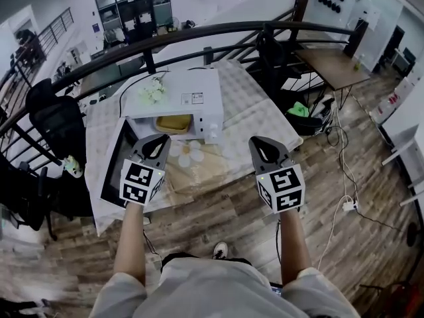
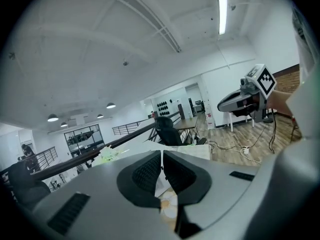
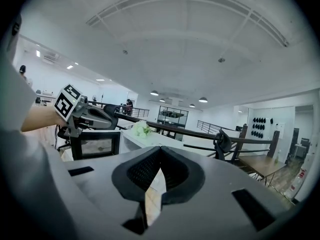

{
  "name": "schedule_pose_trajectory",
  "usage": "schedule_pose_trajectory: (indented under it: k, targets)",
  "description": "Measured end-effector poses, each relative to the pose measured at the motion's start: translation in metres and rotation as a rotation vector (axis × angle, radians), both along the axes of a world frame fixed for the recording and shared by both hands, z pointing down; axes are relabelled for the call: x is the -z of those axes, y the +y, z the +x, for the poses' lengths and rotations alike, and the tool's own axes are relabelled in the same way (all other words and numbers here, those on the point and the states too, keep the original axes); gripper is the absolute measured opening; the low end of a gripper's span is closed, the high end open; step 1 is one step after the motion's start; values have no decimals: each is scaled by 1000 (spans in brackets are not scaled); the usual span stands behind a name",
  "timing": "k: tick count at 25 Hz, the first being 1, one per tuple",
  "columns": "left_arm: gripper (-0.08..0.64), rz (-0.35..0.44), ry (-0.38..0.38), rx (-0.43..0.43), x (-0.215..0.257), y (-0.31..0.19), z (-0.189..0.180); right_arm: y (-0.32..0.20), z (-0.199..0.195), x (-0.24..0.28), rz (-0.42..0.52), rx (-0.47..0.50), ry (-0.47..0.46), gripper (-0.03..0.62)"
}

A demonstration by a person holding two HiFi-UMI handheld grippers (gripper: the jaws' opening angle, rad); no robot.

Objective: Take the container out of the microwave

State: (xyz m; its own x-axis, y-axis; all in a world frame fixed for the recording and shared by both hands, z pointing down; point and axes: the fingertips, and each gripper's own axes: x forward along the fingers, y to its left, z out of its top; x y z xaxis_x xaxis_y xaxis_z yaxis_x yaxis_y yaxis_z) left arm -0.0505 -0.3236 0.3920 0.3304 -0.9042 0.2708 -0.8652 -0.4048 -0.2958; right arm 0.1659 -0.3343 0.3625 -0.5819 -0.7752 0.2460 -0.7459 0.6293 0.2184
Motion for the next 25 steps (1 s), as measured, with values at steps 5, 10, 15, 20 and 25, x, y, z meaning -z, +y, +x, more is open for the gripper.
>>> schedule_pose_trajectory:
  k: [5, 10, 15, 20, 25]
  targets:
    - [44, -57, -27, -50, -29, -29, -8, -17, -9, -20, -32, -52, 11, 14]
    - [107, -145, -62, -125, -69, -57, -14, -18, -22, -34, -56, -114, 26, 14]
    - [114, -211, -142, -173, -117, -92, -21, -24, -26, -58, -111, -190, 18, 14]
    - [114, -274, -190, -190, -160, -123, -31, -32, -29, -86, -159, -231, 28, 14]
    - [114, -337, -181, -188, -192, -147, -34, -47, -27, -101, -192, -255, 32, 14]
